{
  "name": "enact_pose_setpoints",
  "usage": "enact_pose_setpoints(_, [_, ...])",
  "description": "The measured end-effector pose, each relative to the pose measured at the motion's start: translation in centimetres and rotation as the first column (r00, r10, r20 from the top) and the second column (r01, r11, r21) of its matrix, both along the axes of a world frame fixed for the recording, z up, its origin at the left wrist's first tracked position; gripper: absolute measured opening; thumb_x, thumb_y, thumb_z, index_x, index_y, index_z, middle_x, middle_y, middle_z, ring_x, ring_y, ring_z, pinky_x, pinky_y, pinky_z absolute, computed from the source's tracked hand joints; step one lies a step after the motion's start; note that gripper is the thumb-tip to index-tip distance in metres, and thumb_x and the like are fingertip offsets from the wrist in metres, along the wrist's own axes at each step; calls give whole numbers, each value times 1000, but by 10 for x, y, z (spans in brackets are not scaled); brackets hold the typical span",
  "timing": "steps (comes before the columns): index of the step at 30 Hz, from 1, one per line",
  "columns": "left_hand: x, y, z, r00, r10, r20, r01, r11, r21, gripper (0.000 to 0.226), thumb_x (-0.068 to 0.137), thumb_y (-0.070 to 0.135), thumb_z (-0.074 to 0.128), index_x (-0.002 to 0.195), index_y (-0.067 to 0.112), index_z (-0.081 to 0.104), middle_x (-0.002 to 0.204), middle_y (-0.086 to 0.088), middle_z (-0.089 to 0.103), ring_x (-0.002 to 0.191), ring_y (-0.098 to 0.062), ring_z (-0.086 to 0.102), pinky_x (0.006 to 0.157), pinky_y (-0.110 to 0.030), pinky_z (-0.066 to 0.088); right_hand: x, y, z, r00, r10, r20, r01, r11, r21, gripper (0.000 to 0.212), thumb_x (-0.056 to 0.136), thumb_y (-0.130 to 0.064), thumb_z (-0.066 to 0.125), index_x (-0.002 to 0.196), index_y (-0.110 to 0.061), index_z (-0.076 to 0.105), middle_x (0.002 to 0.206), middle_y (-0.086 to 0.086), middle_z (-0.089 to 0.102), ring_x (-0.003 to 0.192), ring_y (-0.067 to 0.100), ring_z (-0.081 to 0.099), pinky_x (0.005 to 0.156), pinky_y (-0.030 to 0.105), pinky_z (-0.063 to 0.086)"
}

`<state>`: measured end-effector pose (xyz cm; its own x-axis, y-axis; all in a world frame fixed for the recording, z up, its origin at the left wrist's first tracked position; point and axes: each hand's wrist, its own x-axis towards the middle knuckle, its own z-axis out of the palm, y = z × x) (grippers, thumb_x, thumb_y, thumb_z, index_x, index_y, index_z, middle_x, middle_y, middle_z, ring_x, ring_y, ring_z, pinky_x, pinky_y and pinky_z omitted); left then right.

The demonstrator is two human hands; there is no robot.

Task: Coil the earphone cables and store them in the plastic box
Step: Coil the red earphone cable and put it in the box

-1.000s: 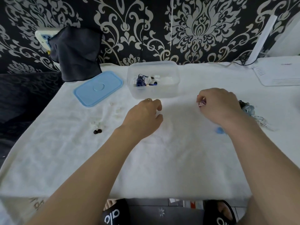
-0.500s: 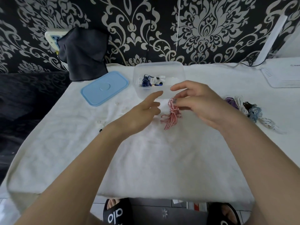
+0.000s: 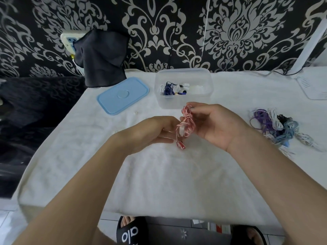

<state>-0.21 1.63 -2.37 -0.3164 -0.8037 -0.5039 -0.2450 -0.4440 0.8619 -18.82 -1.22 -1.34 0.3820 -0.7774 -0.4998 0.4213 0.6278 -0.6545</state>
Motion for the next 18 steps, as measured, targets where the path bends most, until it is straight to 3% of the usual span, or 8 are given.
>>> enact_pose_setpoints(2, [2, 3, 2, 997, -33, -70, 36, 999, 41, 44, 103, 12, 27, 120, -1, 66, 122, -16, 73, 120, -29, 67, 112, -40, 46, 1, -1, -3, 1000, -16, 6, 16, 1000, 24, 19, 94, 4, 47, 89, -4, 64, 77, 9, 65, 67, 20, 66, 54, 26, 55])
enact_pose_setpoints(5, [4, 6, 8, 991, -84, -106, 90, 994, 54, 46, 104, 15, 21, 98, 1, 64, 120, -20, 72, 121, -31, 65, 110, -36, 46, 0, -5, -7, 996, -83, -16, 84, 995, 54, 21, 96, 4, 44, 88, -4, 63, 75, 10, 64, 67, 18, 65, 50, 22, 51])
enact_pose_setpoints(8, [4, 8, 11, 995, -66, -70, 70, 996, 59, 36, 104, 14, 33, 76, 8, 54, 90, -19, 75, 105, -44, 65, 91, -37, 51, -2, -6, -13, 980, -102, -173, 97, 995, -33, 21, 94, 5, 42, 94, -4, 61, 78, 14, 62, 60, 19, 66, 42, 21, 44])
enact_pose_setpoints(10, [6, 10, 11, 999, -44, 21, 43, 998, 34, 28, 104, 11, 40, 78, 9, 49, 72, -9, 67, 85, -38, 65, 73, -29, 51, -1, -8, -20, 939, -130, -318, 102, 989, -103, 21, 89, 6, 46, 99, -6, 59, 84, 17, 62, 68, 27, 66, 49, 25, 47])
enact_pose_setpoints(12, [9, 11, 11, 990, -38, 137, 40, 999, -7, 21, 103, 9, 45, 85, 8, 56, 69, -5, 59, 69, -26, 60, 62, -25, 50, -2, -9, -30, 790, -135, -598, 7, 978, -211, 27, 83, -3, 54, 106, -14, 60, 103, 16, 65, 89, 32, 65, 67, 32, 50])
enact_pose_setpoints(14, [14, 10, 10, 974, -34, 226, 42, 999, -31, 16, 103, 11, 48, 94, 9, 61, 73, -4, 59, 62, -19, 58, 58, -25, 51, 0, -5, -33, 493, -158, -855, -255, 914, -316, 29, 88, -12, 57, 115, -22, 60, 115, 7, 63, 104, 26, 61, 79, 32, 46])
enact_pose_setpoints(16, [17, 9, 11, 968, -5, 250, 15, 999, -38, 15, 102, 12, 49, 97, 10, 63, 77, -5, 61, 59, -16, 56, 53, -24, 48, 3, 2, -35, 246, -347, -905, -508, 749, -425, 30, 92, -15, 59, 121, -20, 60, 120, 6, 57, 114, 25, 53, 86, 32, 41])
enact_pose_setpoints(18, [19, 8, 13, 973, 43, 227, -35, 999, -41, 16, 102, 13, 49, 97, 11, 63, 80, -6, 65, 58, -17, 58, 52, -24, 49, 10, 11, -30, 259, -579, -773, -617, 516, -594, 30, 89, -9, 60, 119, -15, 63, 120, 6, 57, 116, 23, 50, 90, 28, 37])
